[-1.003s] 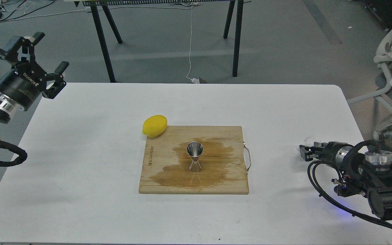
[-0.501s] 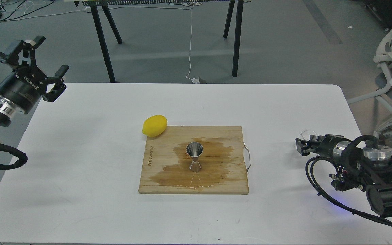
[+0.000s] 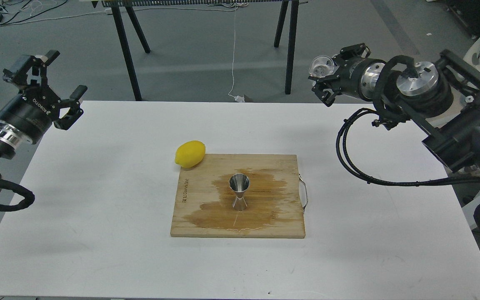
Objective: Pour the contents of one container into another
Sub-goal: 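Lift the clear cup and carry it above the jigger, then tilt the clear cup with the right gripper to pour into the jigger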
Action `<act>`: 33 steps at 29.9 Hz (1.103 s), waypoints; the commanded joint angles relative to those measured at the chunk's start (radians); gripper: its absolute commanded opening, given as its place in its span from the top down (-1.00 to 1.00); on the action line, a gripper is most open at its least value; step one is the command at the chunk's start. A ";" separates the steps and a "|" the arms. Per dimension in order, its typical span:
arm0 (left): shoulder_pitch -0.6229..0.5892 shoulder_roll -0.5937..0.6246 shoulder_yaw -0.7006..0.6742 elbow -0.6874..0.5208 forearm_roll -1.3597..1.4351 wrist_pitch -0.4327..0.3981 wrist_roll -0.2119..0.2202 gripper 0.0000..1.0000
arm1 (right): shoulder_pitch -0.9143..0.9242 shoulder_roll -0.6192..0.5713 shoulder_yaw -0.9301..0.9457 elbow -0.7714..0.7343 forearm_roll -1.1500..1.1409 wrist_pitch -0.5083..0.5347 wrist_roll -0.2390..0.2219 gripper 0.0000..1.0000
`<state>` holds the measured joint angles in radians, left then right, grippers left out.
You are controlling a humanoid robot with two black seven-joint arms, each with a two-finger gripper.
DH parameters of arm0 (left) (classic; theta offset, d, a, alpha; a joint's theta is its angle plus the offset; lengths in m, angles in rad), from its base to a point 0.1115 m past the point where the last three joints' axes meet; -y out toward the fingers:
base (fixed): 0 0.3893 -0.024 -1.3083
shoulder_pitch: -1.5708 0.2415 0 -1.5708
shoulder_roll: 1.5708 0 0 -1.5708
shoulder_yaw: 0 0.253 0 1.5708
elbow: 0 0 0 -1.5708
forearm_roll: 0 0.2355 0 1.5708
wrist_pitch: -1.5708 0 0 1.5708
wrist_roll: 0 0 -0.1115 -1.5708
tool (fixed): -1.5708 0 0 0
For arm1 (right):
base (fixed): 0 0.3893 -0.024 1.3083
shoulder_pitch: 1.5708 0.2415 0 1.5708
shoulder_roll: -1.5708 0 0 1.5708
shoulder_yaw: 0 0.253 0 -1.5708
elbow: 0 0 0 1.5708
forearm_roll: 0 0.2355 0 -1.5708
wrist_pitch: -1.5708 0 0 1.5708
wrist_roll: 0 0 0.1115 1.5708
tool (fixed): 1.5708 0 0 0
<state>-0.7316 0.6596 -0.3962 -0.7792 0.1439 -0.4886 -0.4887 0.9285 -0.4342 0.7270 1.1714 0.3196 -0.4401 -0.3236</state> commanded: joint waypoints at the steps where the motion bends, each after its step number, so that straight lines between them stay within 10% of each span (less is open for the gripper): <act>1: 0.001 0.002 0.002 0.000 0.000 0.000 0.000 -0.94 | 0.036 0.038 -0.096 0.074 -0.097 0.001 -0.002 0.39; 33: 0.017 0.003 0.000 0.000 0.000 0.000 0.000 -0.94 | 0.041 0.052 -0.540 0.404 -0.790 0.081 0.001 0.40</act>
<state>-0.7172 0.6601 -0.3953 -0.7793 0.1442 -0.4887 -0.4887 0.9695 -0.3691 0.2071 1.5652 -0.4261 -0.3614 -0.3276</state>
